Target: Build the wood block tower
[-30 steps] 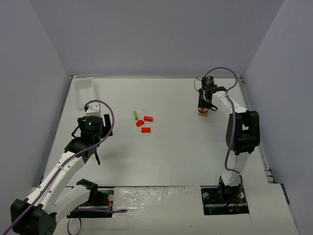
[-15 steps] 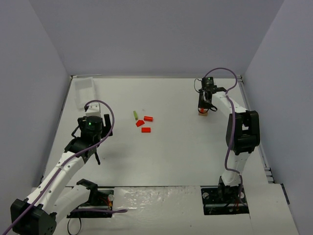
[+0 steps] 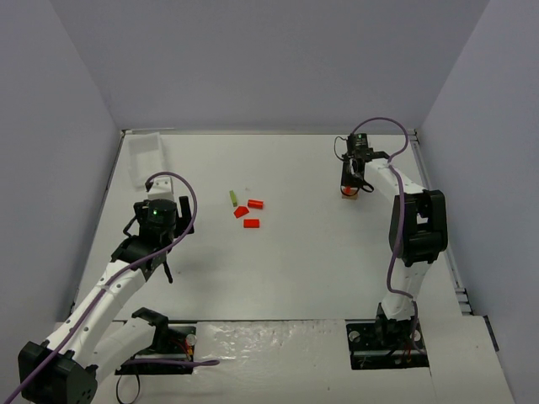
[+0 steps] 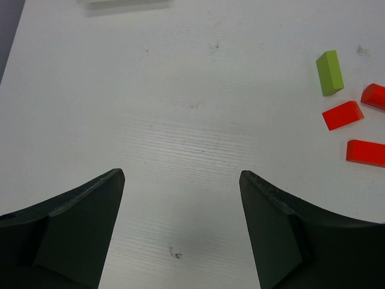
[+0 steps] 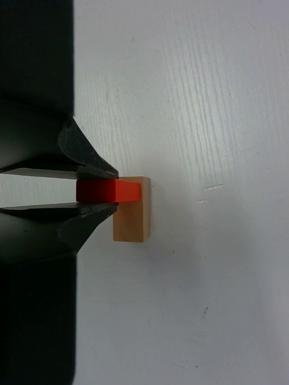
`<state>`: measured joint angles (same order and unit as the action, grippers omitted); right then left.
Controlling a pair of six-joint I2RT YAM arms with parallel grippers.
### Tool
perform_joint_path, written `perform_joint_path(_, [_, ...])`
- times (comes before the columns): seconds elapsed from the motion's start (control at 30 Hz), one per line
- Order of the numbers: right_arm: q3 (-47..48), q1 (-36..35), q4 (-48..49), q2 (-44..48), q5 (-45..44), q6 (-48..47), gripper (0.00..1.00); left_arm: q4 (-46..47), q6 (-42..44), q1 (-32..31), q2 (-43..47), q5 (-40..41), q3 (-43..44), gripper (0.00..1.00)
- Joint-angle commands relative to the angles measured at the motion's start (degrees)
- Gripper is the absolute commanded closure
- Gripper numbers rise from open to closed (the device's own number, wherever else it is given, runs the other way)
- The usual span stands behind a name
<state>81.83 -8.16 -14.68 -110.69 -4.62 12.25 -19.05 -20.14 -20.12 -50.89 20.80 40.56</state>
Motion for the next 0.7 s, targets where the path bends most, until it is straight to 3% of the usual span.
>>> perform_joint_path(0.0, [-0.4, 0.7, 2.2, 0.8, -0.6, 0.8, 1.00, 3.1, 0.4, 0.3, -0.3, 0.1, 1.5, 0.25])
perform_joint_path(0.67, [-0.6, 1.1, 2.6, 0.9, 0.6, 1.0, 1.00, 3.3, 0.4, 0.4, -0.2, -0.2, 1.5, 0.25])
